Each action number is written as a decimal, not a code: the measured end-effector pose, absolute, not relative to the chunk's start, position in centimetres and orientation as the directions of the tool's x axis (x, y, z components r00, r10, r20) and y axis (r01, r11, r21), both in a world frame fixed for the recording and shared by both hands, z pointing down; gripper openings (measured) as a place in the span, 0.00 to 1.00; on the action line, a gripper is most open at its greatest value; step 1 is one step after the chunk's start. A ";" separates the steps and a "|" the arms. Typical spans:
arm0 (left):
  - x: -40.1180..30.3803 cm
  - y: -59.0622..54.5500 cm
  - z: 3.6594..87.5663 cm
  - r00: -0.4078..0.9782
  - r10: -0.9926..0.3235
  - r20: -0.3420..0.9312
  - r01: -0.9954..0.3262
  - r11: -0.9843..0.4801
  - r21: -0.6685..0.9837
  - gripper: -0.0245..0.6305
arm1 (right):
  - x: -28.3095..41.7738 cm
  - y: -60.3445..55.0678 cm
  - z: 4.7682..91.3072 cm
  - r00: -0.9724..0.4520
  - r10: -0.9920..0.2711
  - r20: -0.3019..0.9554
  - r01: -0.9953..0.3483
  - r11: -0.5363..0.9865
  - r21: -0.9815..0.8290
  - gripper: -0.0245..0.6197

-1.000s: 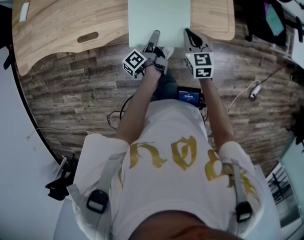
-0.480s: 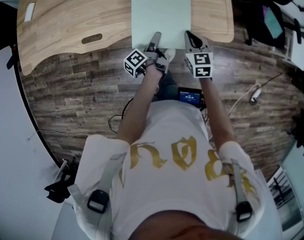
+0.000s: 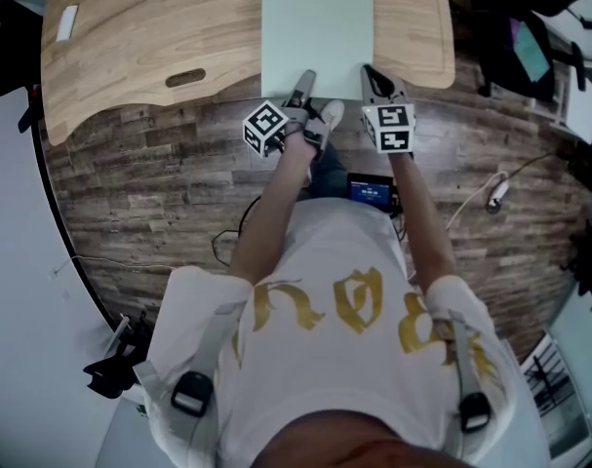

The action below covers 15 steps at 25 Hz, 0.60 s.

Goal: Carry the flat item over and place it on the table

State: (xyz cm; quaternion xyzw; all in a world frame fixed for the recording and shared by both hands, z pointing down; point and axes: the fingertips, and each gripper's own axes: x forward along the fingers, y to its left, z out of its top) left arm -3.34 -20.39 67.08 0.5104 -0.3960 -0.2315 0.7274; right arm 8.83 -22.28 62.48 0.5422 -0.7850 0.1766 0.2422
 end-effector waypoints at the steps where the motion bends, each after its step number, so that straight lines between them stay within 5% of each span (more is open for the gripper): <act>1: -3.4 -20.3 67.0 0.580 -0.740 0.341 -0.067 0.373 0.925 0.60 | 8.8 -22.3 62.5 -0.296 -0.765 0.572 -0.936 0.351 -0.015 0.04; 15: -3.5 -18.8 65.5 0.593 -0.729 0.342 -0.085 0.366 0.927 0.60 | 8.9 -22.3 62.6 -0.295 -0.760 0.578 -0.932 0.363 0.001 0.04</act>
